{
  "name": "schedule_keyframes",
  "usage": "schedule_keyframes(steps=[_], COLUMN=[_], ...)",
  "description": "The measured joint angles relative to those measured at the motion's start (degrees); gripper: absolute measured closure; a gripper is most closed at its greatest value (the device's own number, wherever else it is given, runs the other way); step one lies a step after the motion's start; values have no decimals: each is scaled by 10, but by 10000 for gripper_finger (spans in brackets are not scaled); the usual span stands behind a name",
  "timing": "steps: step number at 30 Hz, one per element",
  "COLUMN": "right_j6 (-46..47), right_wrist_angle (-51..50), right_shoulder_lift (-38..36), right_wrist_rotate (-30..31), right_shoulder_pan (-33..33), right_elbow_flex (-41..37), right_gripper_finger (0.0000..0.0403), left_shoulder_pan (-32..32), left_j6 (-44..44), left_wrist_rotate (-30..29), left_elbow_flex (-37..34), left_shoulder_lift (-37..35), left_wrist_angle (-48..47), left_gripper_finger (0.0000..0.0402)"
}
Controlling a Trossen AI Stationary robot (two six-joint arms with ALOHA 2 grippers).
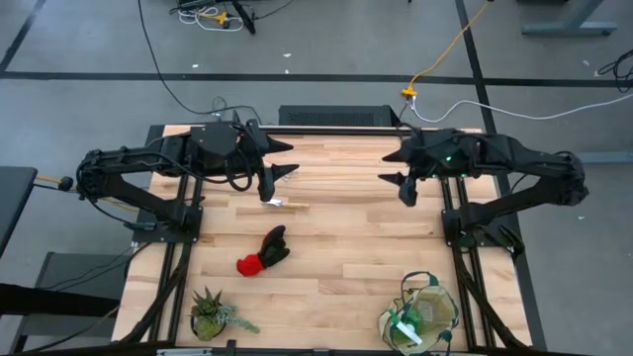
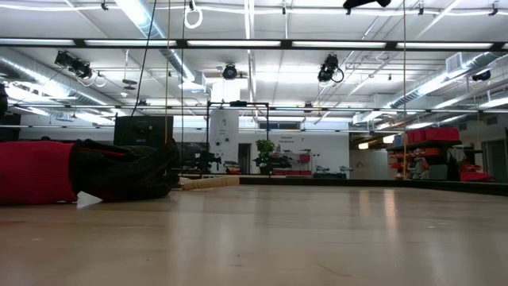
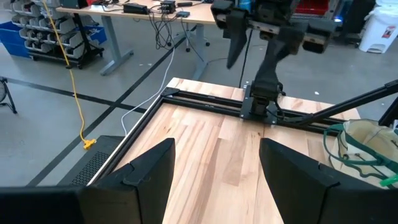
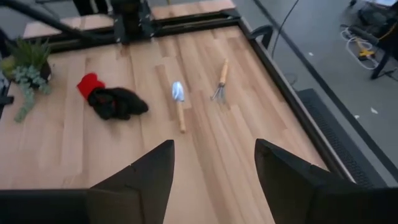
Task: Pick & Place Garden tools in Gardening bag
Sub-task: Put the brown hand rake into the gardening bag
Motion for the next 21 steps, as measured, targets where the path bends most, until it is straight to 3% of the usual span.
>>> schedule_keyframes(steps=[8,12,21], right_j6=[8,4,1], right_wrist_angle=[24,54,84], right_shoulder_lift=[-63,-94,-118], right_wrist_rotate=[-1,-29,-45], right_shoulder_pan=[-36,-55,-68], right_elbow_flex=[-1,-1,-1], right_gripper_finger=[179,179,179], left_shoulder_pan=[0,0,0], left_j6=[0,0,-2], left_wrist_rotate=[-2,-2,-2], left_elbow_flex=[0,0,0], left_shoulder_lift=[0,0,0], left_wrist_angle=[0,0,0], left_gripper_finger=[161,161,161])
